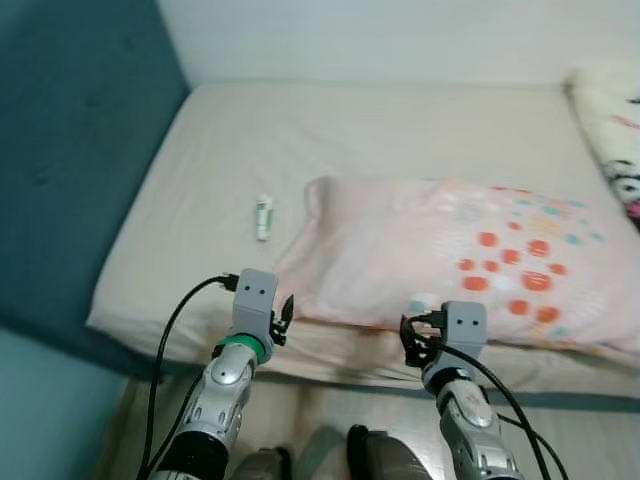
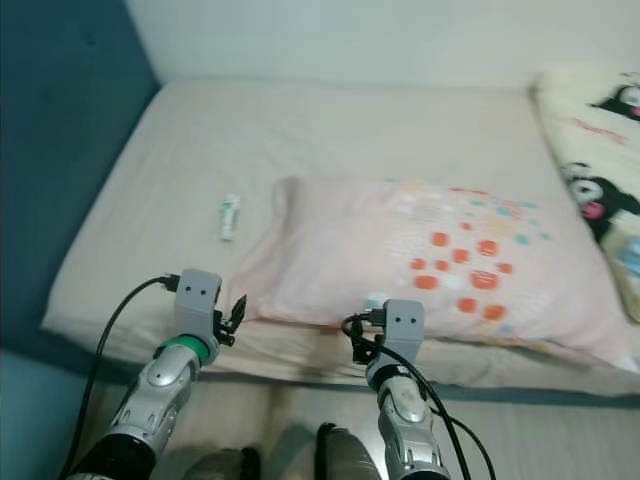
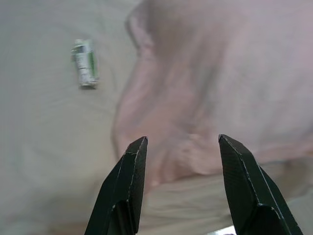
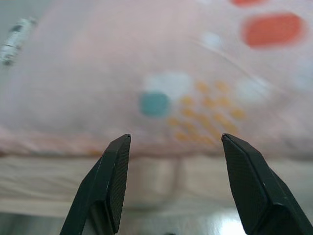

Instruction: Clean up the room

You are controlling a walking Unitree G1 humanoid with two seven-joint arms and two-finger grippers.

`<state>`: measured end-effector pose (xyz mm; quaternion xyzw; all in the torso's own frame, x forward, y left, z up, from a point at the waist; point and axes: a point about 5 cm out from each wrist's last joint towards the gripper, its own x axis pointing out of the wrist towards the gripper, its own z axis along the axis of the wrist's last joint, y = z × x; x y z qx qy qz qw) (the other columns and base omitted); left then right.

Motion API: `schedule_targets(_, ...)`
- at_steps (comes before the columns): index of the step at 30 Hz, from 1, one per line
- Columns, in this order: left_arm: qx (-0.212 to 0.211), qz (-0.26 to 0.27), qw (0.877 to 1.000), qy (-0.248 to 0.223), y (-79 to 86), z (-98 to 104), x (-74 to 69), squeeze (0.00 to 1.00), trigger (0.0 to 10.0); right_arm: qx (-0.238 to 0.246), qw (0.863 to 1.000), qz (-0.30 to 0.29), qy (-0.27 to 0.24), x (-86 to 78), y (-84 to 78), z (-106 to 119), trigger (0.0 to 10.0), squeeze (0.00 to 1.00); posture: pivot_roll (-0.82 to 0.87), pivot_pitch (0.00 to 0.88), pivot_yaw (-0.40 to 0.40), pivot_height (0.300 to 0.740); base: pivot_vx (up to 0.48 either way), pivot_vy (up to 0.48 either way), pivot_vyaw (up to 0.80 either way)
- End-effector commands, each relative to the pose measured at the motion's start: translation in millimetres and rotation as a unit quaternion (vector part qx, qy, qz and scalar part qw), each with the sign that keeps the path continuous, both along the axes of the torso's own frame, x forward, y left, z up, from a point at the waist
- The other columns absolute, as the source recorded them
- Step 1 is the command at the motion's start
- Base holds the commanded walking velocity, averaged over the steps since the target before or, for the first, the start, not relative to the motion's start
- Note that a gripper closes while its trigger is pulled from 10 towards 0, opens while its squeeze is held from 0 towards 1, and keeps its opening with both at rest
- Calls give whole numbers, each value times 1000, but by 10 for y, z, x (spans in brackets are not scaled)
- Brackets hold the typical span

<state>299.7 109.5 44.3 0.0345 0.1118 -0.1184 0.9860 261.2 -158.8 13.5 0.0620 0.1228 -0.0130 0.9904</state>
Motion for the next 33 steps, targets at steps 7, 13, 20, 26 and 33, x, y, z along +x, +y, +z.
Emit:
schedule_targets(7,16,-4,999,31,62,-131,-77,0,10000,11,1000,4,23,-61,71,-85,10000,0,4,156,96,740,0,206,0)
schedule_targets(13,10,-22,999,29,8,-122,-85,0,10000,13,1000,3,25,-64,70,-90,10000,0,4,157,98,740,0,0,0)
schedule_targets(20,6,-29,999,25,-39,-110,-91,0,10000,12,1000,-11,23,-74,34,-84,10000,0,-1,160,99,740,0,0,0)
schedule_targets(26,-9,5,1000,15,26,-73,-51,0,10000,-32,999,-40,2,-39,-87,-12,10000,0,-5,161,95,740,0,0,0)
schedule_targets(33,-28,8,1000,4,24,-35,-45,0,10000,-46,998,-50,-19,-1,-140,66,10000,0,-9,162,92,740,0,0,0)
